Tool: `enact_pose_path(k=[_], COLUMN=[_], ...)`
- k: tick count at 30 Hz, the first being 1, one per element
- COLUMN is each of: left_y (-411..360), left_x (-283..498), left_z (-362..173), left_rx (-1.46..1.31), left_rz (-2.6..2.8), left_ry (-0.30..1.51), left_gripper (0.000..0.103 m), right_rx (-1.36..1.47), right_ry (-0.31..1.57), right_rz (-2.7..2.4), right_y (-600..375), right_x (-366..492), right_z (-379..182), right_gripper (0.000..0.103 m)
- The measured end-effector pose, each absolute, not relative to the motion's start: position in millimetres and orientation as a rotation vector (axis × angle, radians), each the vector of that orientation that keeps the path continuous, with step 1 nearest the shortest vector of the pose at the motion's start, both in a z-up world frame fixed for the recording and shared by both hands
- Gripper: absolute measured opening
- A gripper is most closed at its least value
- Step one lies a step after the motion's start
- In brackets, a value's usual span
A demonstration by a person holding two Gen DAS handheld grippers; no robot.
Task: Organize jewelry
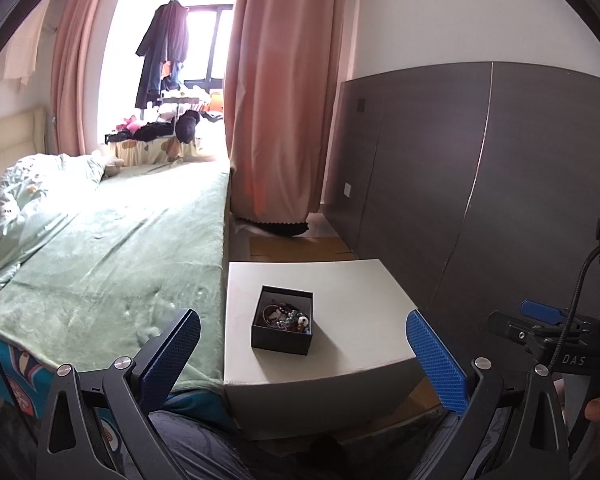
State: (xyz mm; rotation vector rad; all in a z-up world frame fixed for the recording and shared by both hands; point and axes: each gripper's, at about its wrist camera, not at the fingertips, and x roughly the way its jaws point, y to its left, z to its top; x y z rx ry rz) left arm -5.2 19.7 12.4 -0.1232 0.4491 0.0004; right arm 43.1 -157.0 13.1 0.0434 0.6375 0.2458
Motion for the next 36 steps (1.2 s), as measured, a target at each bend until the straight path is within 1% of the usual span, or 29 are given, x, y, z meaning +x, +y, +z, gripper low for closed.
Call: enact_pose_path(k=[5, 18, 36], left_y=[20, 27, 26], left_x=[-1, 2, -4], left_z=[6, 3, 7], left_rx=[-0.107, -0.129, -0.126], left_rz=[0.012, 0.01, 0.023], left_ry=[0.445, 0.46, 0.452], left_gripper=[0.103, 0.103, 0.103], right_rx=[0.08, 0.05, 0.046], right_ry=[0.614, 0.638, 0.602], right_rz=[0.238, 0.253, 0.26], right_y=[-166, -161, -162], right_x=[43, 50, 42], right_z=[11, -3, 4], right_gripper=[0.103, 0.103, 0.103])
